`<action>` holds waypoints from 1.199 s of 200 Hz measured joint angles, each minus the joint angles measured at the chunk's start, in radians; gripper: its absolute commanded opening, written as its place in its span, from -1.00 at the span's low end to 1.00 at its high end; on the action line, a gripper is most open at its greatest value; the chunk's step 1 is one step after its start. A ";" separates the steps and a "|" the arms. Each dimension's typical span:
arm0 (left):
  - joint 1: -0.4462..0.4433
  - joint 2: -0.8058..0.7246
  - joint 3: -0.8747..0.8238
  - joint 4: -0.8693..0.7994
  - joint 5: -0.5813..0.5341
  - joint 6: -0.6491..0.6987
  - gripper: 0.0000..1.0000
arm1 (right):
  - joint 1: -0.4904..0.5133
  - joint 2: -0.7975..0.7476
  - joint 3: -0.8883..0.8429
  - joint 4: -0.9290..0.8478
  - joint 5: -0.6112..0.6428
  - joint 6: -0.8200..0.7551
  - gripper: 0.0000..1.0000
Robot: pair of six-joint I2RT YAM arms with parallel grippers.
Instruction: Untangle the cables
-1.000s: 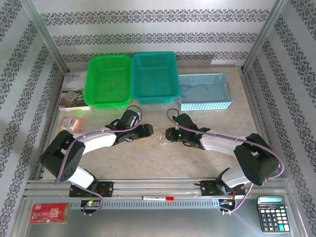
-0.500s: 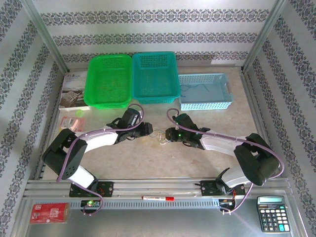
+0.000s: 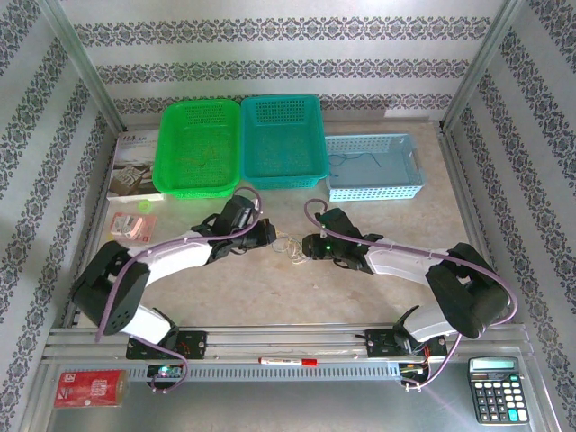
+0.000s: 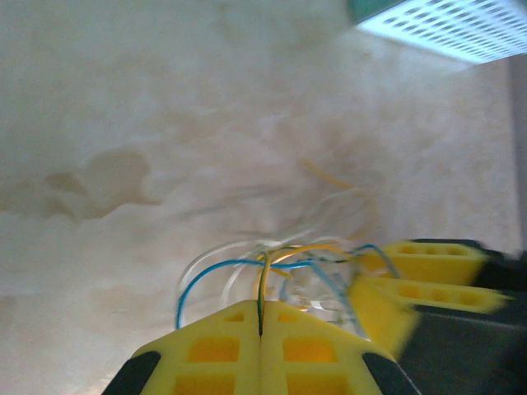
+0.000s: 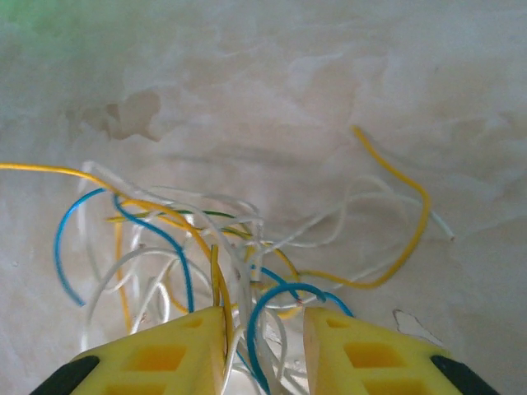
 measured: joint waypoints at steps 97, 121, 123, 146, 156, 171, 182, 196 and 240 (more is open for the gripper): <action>0.000 -0.319 0.272 -0.059 0.058 -0.035 -1.00 | -0.007 -0.003 -0.048 0.008 0.007 0.001 -0.36; 0.000 -0.330 0.287 -0.086 0.057 -0.035 -1.00 | -0.007 -0.045 -0.056 0.000 0.006 0.000 -0.28; 0.000 -0.330 0.287 -0.087 0.057 -0.034 -1.00 | -0.007 -0.051 -0.056 0.000 0.006 0.001 -0.26; 0.000 -0.331 0.278 -0.103 0.053 -0.035 -1.00 | -0.007 -0.167 -0.060 -0.021 0.007 0.002 -0.10; 0.000 -0.330 0.266 -0.103 0.054 -0.037 -1.00 | -0.007 -0.235 -0.060 -0.028 0.011 -0.002 -0.01; 0.000 -0.327 0.239 -0.101 0.055 -0.044 -1.00 | -0.007 -0.339 -0.060 -0.038 0.016 -0.001 0.14; 0.000 -0.319 0.219 -0.095 0.057 -0.050 -1.00 | -0.006 -0.411 -0.060 -0.042 0.021 -0.010 0.22; 0.000 -0.298 0.196 -0.087 0.061 -0.061 -1.00 | -0.006 -0.486 -0.060 -0.041 0.022 -0.019 0.29; -0.003 -0.251 0.179 -0.074 0.066 -0.088 -1.00 | 0.025 -0.553 -0.059 0.025 0.018 -0.061 0.38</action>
